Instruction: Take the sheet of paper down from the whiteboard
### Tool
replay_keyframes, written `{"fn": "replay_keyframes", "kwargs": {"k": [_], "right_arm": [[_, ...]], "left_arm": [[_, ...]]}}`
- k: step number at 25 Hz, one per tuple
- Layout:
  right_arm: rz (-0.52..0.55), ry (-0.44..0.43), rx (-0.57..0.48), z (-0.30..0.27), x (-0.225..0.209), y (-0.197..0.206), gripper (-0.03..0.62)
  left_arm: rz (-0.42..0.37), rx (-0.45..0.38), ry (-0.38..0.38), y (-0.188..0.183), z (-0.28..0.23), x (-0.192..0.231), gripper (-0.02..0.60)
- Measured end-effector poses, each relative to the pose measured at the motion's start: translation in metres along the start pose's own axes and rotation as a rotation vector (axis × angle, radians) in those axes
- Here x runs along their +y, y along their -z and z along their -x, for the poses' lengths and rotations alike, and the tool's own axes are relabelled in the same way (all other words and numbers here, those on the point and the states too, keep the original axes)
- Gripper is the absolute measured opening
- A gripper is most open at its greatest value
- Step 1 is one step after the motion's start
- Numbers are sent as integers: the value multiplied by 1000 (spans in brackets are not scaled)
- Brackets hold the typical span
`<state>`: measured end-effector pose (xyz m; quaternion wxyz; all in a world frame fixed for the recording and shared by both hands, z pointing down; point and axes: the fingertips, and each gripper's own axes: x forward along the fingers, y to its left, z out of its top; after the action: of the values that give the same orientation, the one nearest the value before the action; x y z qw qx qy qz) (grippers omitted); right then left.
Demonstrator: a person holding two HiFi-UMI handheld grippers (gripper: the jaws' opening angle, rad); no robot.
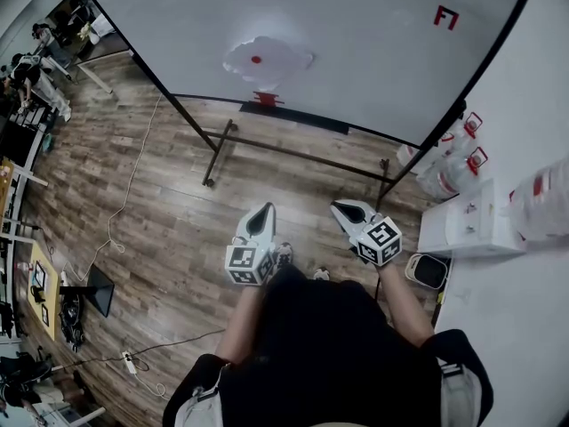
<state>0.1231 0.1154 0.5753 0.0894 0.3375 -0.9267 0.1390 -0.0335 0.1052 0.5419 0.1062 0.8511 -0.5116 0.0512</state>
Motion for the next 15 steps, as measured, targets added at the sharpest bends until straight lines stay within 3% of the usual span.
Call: {"fn": "replay_keyframes", "kwargs": {"k": [15], "right_arm": [[14, -36, 20, -11, -6, -3, 3]], "left_arm": [[3, -9, -42, -5, 2, 8, 11]]}}
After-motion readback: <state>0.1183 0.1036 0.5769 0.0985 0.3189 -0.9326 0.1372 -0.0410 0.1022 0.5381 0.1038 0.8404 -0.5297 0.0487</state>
